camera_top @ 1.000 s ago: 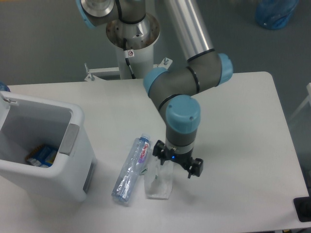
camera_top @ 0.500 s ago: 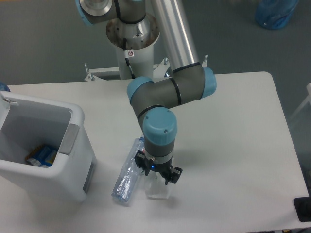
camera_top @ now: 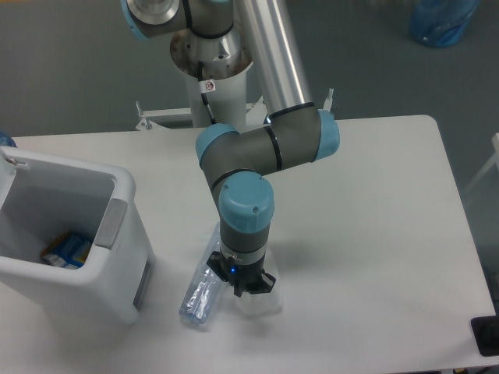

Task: Place the trash in the trash can
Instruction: 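Close the gripper on the clear plastic bag, then lift the bag, carry it over the white bin and release it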

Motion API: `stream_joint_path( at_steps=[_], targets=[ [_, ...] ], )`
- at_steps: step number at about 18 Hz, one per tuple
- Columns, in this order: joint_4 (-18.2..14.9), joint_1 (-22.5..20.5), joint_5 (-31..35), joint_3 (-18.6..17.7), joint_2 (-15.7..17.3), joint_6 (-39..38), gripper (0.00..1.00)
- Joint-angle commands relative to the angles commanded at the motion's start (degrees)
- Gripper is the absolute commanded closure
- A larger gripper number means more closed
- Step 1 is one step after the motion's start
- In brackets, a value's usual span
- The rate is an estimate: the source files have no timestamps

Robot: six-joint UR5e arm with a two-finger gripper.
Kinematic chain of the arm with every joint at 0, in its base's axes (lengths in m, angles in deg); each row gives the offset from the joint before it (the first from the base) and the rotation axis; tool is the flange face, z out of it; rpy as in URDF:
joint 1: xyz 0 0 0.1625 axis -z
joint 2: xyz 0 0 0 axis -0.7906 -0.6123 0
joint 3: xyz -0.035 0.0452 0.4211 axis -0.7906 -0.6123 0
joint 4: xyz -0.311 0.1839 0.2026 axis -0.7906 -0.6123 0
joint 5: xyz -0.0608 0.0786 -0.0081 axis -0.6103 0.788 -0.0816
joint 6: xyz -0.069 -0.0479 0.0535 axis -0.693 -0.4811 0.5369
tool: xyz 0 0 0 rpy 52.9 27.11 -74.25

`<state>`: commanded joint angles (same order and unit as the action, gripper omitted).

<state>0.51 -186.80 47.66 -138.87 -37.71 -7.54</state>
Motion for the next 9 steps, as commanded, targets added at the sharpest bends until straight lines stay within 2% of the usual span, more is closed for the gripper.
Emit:
stream_joint_path(
  at_steps=[2,5,9],
  targets=[
    [0.0,-0.88,-1.67,0.17,0.62,-0.09,1.0],
    [-0.18,-2.63,-7.19,1.31,4.03,-0.78,1.0],
    [-0.18,-3.96,-14.32,4.64,6.24,-5.79,1.0]
  ],
)
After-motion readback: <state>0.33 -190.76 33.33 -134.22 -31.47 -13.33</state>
